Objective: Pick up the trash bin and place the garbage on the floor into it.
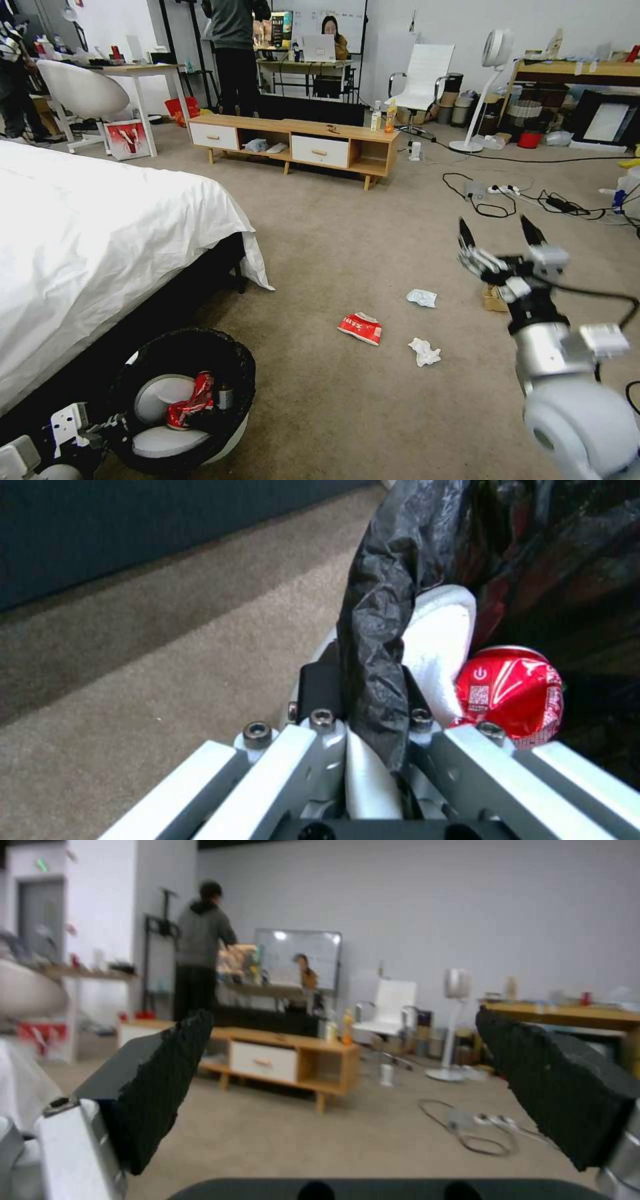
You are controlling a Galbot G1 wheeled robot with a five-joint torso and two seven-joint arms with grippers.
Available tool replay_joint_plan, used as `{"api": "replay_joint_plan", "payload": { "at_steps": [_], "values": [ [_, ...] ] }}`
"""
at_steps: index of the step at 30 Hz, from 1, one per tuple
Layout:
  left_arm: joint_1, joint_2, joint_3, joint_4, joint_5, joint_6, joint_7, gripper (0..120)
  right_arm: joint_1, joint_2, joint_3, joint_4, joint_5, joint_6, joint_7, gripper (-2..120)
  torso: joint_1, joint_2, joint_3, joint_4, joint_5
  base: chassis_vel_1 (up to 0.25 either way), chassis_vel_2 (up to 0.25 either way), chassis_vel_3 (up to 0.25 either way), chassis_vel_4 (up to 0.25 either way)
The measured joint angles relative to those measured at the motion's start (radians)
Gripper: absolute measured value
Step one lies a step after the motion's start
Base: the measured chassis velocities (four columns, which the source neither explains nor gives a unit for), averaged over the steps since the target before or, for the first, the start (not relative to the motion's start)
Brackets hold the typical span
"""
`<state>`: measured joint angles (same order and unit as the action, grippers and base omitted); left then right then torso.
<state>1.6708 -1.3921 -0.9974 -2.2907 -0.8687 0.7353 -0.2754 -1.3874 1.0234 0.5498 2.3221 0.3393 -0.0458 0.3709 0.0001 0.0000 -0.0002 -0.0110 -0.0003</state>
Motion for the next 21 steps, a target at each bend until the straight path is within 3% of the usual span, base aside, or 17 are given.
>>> {"api": "replay_joint_plan", "payload": {
  "at_steps": [5, 14, 21],
  "values": [
    [-0.009, 0.001, 0.017, 0.008, 0.009, 0.0, 0.009, 3, -0.122, 0.098, 0.0, -0.006, -0.157, 0.068, -0.009, 100, 0.0, 0.0, 0.0, 0.0, 0.0001, 0.0, 0.0, 0.0, 0.0],
    [-0.007, 0.003, 0.034, 0.007, 0.018, 0.0, 0.021, 3, -0.205, 0.193, -0.007, -0.02, -0.241, 0.108, -0.033, 100, 0.0, 0.0, 0.0, 0.0, 0.0002, 0.0, 0.0, 0.0, 0.0],
    [-0.015, -0.005, 0.047, 0.006, 0.033, 0.0, 0.034, 3, -0.217, 0.217, -0.013, -0.029, -0.259, 0.123, -0.035, 100, 0.0, 0.0, 0.0, -0.0001, 0.0002, 0.0, 0.0, 0.0, 0.0]
  ]
}}
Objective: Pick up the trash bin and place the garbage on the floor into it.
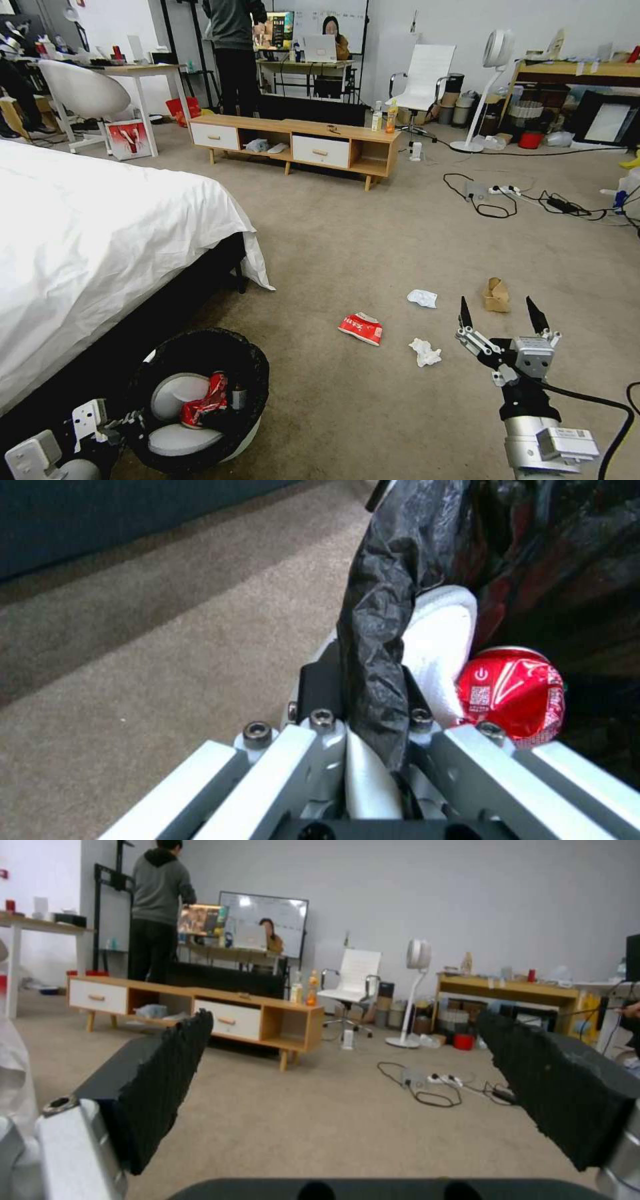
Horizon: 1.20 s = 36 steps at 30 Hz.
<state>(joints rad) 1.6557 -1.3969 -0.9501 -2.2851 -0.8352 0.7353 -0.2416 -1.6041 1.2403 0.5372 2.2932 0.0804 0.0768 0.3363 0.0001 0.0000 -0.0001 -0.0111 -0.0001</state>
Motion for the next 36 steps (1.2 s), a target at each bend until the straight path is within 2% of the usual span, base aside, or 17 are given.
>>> {"api": "replay_joint_plan", "payload": {
  "at_steps": [14, 33, 36],
  "values": [
    [-0.016, -0.002, 0.009, 0.026, 0.025, 0.0, 0.032, 3, 0.003, 0.006, 0.005, -0.019, -0.01, 0.01, 0.0, 100, 0.0, 0.0, 0.0, 0.0001, 0.0, 0.0, 0.0, 0.0, 0.0],
    [-0.009, 0.0, 0.005, 0.027, 0.021, 0.0, 0.032, 3, -0.004, 0.001, 0.01, -0.028, 0.011, 0.04, -0.02, 100, 0.0, 0.0, 0.0, -0.0006, 0.0001, -0.05, -0.053, -0.054, -0.057],
    [-0.008, -0.001, 0.003, 0.026, 0.019, 0.0, 0.028, 3, -0.005, -0.001, 0.01, -0.03, 0.011, 0.045, -0.022, 100, 0.0, 0.0, 0.0, 0.0, 0.0, 0.0, 0.0, 0.0, 0.0]
  ]
}}
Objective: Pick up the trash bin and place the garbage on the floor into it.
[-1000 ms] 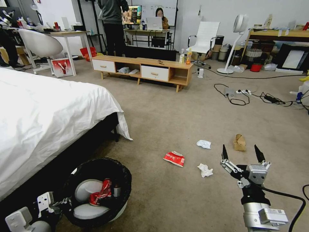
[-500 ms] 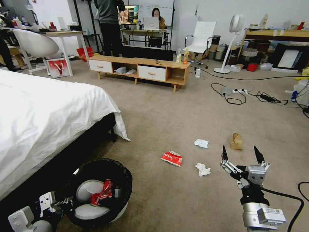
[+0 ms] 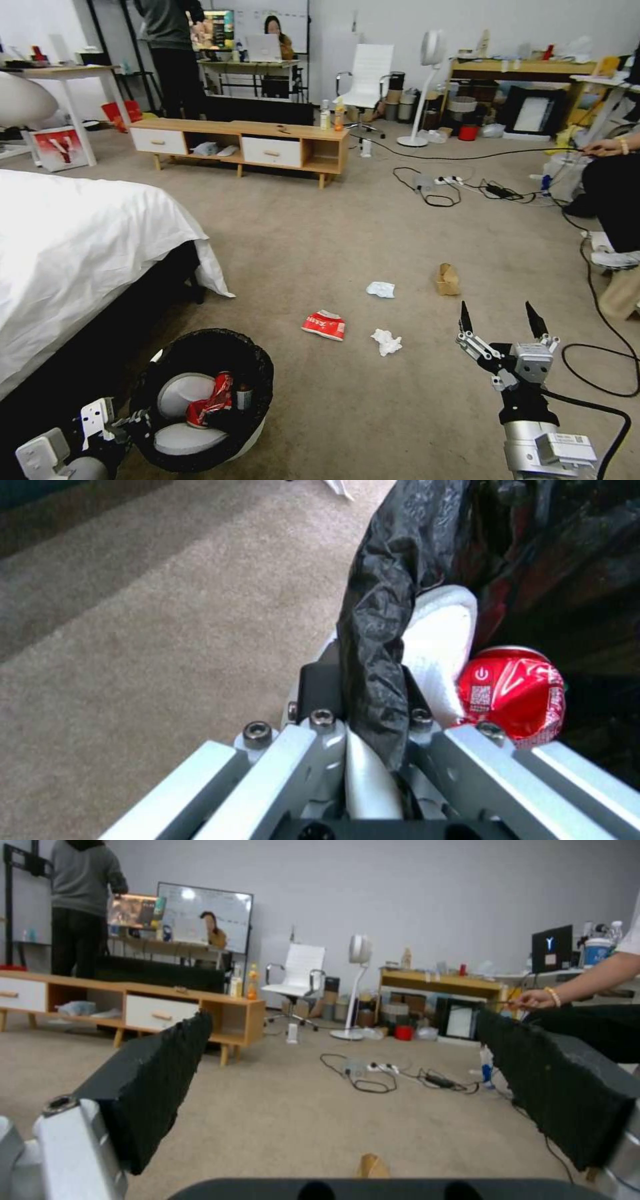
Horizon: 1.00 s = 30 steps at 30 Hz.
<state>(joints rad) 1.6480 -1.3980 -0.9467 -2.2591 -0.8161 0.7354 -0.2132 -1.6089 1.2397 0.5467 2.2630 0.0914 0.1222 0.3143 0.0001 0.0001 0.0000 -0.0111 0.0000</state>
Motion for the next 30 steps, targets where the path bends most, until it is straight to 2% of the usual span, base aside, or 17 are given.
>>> {"api": "replay_joint_plan", "payload": {
  "at_steps": [3, 7, 17, 30],
  "values": [
    [0.002, -0.001, -0.005, -0.001, -0.001, 0.0, -0.003, 3, 0.0, -0.001, -0.002, -0.002, 0.001, 0.004, -0.002, 100, 0.0, 0.0, 0.0, 0.0006, 0.0, 0.0, 0.0, 0.0, 0.0],
    [0.004, -0.002, -0.014, -0.002, -0.004, 0.0, -0.004, 3, -0.001, -0.001, -0.006, -0.005, 0.002, 0.009, -0.003, 100, 0.0, 0.0, 0.0, -0.0002, 0.0, 0.0, 0.0, 0.0, 0.0],
    [0.011, -0.007, -0.03, -0.007, -0.006, 0.0, -0.005, 3, -0.001, -0.008, -0.005, -0.016, 0.003, 0.026, -0.017, 100, 0.0, 0.0, 0.0, -0.0001, 0.0, 0.0, 0.0, 0.0, 0.0],
    [0.021, -0.02, -0.032, -0.015, -0.004, 0.0, -0.002, 3, -0.001, -0.009, -0.005, -0.019, 0.007, 0.032, -0.02, 100, 0.0, 0.0, 0.0, 0.0, 0.0001, -0.023, 0.027, 0.023, -0.025]
  ]
}}
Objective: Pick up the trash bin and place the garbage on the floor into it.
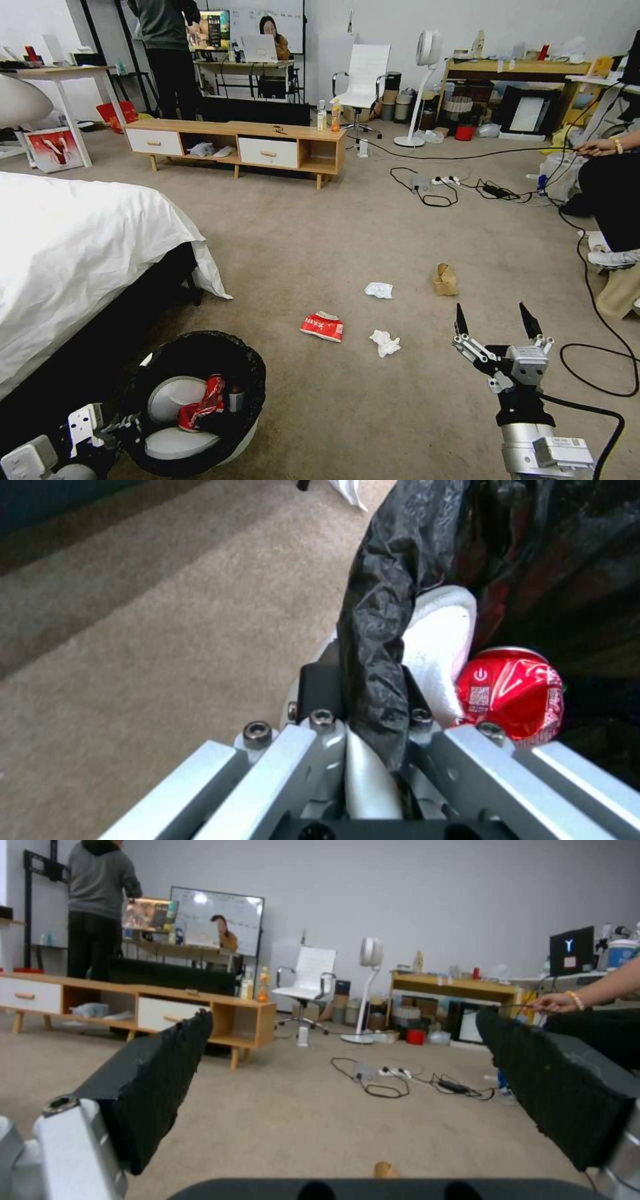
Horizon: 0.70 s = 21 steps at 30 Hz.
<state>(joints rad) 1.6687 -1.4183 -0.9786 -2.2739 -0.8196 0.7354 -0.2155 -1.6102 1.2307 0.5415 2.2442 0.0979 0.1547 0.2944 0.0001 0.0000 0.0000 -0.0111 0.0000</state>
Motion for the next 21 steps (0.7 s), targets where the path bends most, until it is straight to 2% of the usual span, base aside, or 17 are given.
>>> {"api": "replay_joint_plan", "payload": {
  "at_steps": [12, 21],
  "values": [
    [0.004, -0.003, -0.001, -0.003, 0.003, 0.0, 0.003, 3, -0.003, -0.002, 0.0, -0.002, -0.002, 0.004, 0.001, 100, 0.0, 0.0, 0.0, 0.0001, -0.0001, -0.136, 0.137, 0.142, -0.138],
    [0.005, -0.008, 0.0, -0.003, 0.008, 0.0, 0.004, 3, -0.006, -0.004, 0.0, -0.006, -0.003, 0.007, 0.002, 100, 0.0, 0.0, 0.0, 0.0, 0.0, -0.104, 0.103, 0.082, -0.106]
  ]
}}
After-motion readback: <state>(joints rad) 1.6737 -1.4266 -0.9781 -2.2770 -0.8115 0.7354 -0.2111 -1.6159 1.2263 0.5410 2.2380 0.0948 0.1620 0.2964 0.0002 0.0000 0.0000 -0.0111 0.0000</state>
